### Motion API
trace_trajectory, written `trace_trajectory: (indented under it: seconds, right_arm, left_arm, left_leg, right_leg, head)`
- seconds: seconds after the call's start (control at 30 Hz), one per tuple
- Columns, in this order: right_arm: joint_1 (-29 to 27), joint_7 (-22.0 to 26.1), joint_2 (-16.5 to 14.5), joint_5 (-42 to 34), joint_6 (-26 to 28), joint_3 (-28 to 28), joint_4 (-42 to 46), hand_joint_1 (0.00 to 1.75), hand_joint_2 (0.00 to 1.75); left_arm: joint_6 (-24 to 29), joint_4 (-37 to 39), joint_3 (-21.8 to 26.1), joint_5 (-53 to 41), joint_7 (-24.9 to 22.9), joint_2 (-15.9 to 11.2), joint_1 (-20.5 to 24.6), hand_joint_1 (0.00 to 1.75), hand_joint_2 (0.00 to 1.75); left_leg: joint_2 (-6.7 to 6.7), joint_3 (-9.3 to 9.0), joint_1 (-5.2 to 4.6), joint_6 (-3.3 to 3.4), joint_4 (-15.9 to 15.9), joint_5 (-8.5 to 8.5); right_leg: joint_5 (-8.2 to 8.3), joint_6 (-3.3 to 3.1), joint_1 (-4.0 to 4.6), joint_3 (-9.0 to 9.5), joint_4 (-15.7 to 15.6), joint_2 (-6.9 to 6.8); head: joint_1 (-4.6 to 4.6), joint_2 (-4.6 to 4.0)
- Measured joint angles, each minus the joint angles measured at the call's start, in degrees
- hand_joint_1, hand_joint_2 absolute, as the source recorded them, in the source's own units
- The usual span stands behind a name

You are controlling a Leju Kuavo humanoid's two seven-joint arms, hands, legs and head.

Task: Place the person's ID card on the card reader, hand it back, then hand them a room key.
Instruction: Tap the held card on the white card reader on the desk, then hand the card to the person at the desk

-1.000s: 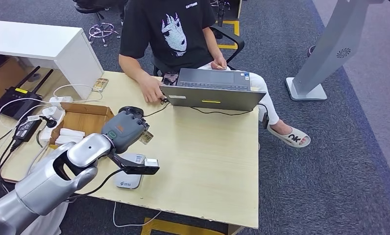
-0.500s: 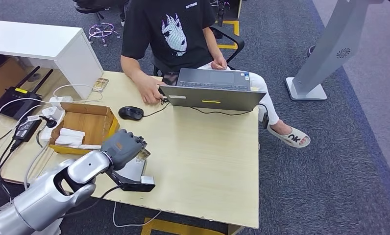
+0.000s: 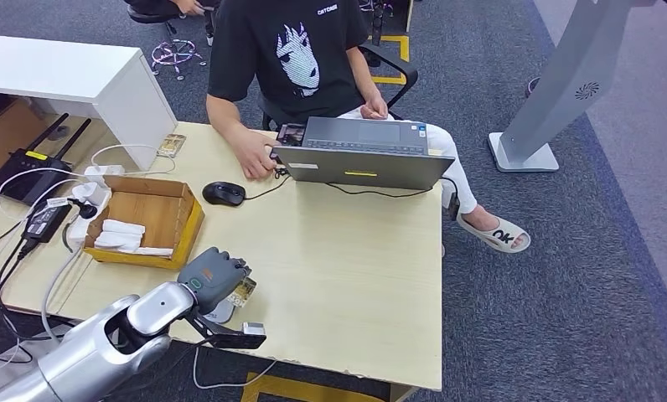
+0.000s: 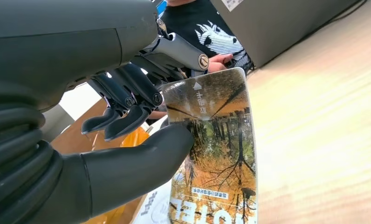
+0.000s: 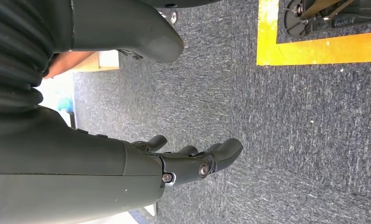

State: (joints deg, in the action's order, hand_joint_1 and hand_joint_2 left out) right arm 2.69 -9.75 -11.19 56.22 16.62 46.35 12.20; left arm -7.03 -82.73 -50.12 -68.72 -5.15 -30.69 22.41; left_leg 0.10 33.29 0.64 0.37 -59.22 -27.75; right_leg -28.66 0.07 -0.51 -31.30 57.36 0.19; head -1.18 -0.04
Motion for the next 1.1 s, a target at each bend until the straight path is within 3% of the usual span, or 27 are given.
trace_trajectory:
  seconds: [0.43, 1.1]
  right_arm:
    - [-0.01, 0.11, -0.04, 1.26, 0.04, 0.78, 0.00, 0.00, 1.75]
    - [-0.02, 0.22, -0.04, 1.92, 0.04, 1.46, 0.01, 0.00, 1.75]
  left_arm:
    - [-0.12, 0.87, 0.20, -1.01, -0.67, -1.67, -2.19, 1.75, 1.75]
    - [-0.09, 3.71, 2.29, -1.04, -0.91, 0.30, -2.68, 1.75, 1.75]
  left_leg:
    - [-0.02, -0.01, 0.00, 0.00, 0.00, 0.00]
    - [-0.03, -0.01, 0.00, -0.01, 0.00, 0.01]
  right_leg:
    - [-0.01, -0.01, 0.00, 0.02, 0.01, -0.03]
    - [0.00, -0.01, 0.00, 0.02, 0.01, -0.03]
  head:
    - [0.00, 0.00]
    - [0.00, 0.00]
